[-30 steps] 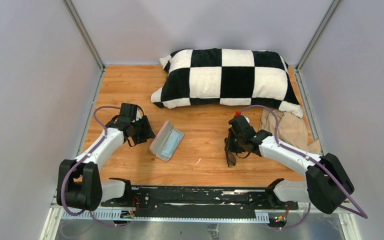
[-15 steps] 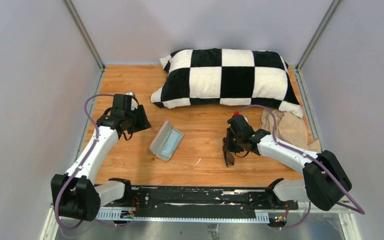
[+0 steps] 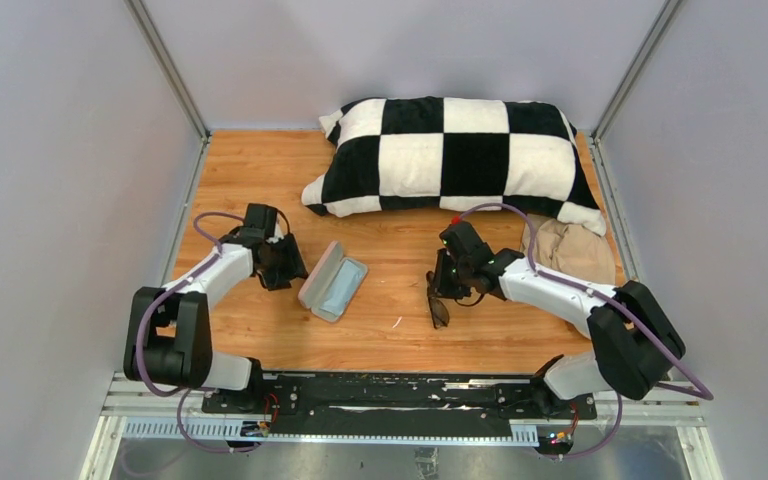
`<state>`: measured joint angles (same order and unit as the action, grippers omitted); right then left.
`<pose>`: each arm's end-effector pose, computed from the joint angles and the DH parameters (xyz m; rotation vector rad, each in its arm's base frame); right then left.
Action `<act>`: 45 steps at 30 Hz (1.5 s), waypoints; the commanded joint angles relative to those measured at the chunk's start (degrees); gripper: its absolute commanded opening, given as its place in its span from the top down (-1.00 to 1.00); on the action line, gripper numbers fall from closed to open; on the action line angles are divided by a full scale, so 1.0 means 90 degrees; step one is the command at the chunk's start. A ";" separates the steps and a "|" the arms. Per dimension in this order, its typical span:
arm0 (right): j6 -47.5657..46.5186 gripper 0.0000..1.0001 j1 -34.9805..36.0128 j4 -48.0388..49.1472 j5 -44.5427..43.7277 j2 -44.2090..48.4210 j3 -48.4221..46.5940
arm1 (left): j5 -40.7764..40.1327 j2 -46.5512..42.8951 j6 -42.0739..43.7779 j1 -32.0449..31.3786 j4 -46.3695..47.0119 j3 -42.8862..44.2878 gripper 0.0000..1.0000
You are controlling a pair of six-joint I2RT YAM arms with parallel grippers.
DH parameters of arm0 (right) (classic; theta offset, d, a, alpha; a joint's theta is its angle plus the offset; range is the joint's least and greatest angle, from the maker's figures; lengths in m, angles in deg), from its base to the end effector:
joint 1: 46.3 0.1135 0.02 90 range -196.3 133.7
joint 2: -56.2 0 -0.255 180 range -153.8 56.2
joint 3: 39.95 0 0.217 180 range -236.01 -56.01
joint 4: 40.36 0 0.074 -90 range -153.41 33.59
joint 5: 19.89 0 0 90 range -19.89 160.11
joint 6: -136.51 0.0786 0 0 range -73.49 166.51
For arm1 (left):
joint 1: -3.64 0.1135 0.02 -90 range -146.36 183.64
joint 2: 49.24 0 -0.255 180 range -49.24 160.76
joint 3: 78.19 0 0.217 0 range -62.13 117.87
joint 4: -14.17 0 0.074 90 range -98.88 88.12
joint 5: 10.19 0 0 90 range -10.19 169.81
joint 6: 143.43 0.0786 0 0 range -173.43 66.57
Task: Organize the sunglasses
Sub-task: Move the sunglasses case at the center of the board, then place the sunglasses at the center of the board.
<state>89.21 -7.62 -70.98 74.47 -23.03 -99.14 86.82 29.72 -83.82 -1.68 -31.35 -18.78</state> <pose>0.2092 0.1752 0.1718 0.0555 2.5861 0.6774 0.2378 -0.0318 0.1533 -0.5593 2.6866 -0.3459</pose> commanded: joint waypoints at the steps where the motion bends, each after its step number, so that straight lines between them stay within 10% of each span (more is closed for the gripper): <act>1: 0.0124 1.00 0.0125 -0.0127 0.0014 -0.0175 -0.0258 | 0.0679 0.0231 -0.0534 -0.0425 0.1114 -0.0547 -0.13; 27: 0.0495 1.00 0.1237 -0.0226 -0.0413 -0.0536 -0.1330 | -0.1306 -0.1730 -0.0863 -0.0765 0.0436 -0.1055 -0.10; 45: 0.0467 1.00 0.1685 -0.0153 -0.0233 -0.1472 -0.2289 | 0.0301 -0.1192 -0.0428 -0.0187 0.1042 -0.1419 -0.10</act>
<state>93.27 6.19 -71.48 72.09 -35.16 -117.59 83.98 14.35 -90.35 -3.60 -24.64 -31.00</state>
